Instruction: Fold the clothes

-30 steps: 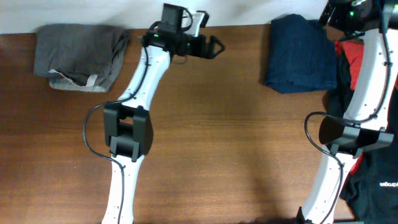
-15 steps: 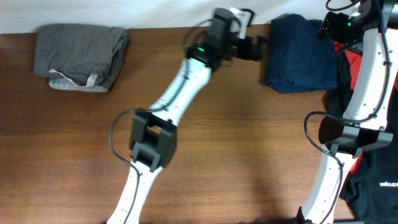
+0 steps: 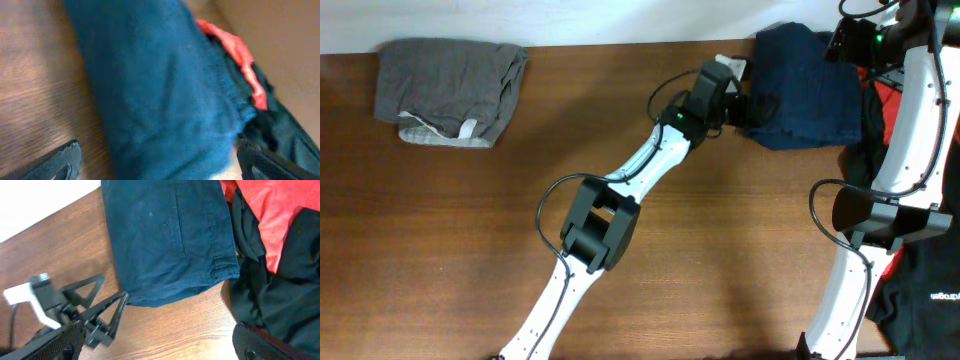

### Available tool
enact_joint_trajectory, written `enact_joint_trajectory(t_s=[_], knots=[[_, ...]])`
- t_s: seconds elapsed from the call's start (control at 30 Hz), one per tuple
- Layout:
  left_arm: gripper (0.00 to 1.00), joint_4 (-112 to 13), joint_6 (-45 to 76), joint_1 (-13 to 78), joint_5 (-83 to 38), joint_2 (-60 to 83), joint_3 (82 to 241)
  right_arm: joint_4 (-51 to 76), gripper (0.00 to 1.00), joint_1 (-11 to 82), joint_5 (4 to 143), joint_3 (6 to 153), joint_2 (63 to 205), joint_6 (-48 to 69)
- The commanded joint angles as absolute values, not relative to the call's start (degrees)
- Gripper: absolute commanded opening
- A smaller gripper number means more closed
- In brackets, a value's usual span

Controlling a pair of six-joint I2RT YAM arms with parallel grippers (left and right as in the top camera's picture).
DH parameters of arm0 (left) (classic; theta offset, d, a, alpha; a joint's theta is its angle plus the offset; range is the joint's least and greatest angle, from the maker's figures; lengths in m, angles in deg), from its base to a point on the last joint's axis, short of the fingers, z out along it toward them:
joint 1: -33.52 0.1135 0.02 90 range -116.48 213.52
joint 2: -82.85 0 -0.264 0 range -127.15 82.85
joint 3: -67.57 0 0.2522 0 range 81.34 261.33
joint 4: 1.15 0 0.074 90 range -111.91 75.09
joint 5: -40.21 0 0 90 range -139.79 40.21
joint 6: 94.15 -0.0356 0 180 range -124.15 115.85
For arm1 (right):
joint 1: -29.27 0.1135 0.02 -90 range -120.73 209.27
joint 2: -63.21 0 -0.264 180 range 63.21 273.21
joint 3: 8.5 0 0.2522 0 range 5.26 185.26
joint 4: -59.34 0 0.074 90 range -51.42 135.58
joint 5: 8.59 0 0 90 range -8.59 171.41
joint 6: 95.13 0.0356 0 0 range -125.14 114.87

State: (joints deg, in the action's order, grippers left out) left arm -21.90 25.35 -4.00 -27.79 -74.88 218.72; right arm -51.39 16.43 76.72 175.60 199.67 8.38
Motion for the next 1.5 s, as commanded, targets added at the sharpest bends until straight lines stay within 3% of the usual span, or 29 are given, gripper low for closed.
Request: enact_joint_trajectory(t_s=[0.0,0.77,0.8,0.93,1.1,1.23,1.47], knots=[[0.99,-20.1,27.4,-3.8,-28.4,-77.3,219.4,-51.8,0.99,16.1,75.6,175.7,199.5,8.6],[0.98,-19.4,37.9,-6.5,-27.6,-82.5,219.4,-51.8,0.99,16.1,75.6,174.9,199.5,7.3],[0.93,-19.2,37.9,-6.5,-27.6,-82.5,219.4,-51.8,0.99,16.1,75.6,174.9,199.5,7.3],[0.49,-18.4,37.9,-6.6,-27.5,-82.5,219.4,-51.8,0.98,16.1,75.6,174.9,199.5,7.2],[0.16,-18.3,37.9,-6.6,-27.6,-82.5,219.4,-51.8,0.99,16.1,75.6,174.9,199.5,7.2],[0.01,-16.2,37.8,-5.8,-28.0,-82.5,219.4,-51.8,0.99,16.1,75.6,174.9,199.5,7.2],[0.00,-15.9,37.8,0.3,-23.3,-82.5,219.5,-51.8,0.99,16.1,75.6,174.9,199.5,7.2]])
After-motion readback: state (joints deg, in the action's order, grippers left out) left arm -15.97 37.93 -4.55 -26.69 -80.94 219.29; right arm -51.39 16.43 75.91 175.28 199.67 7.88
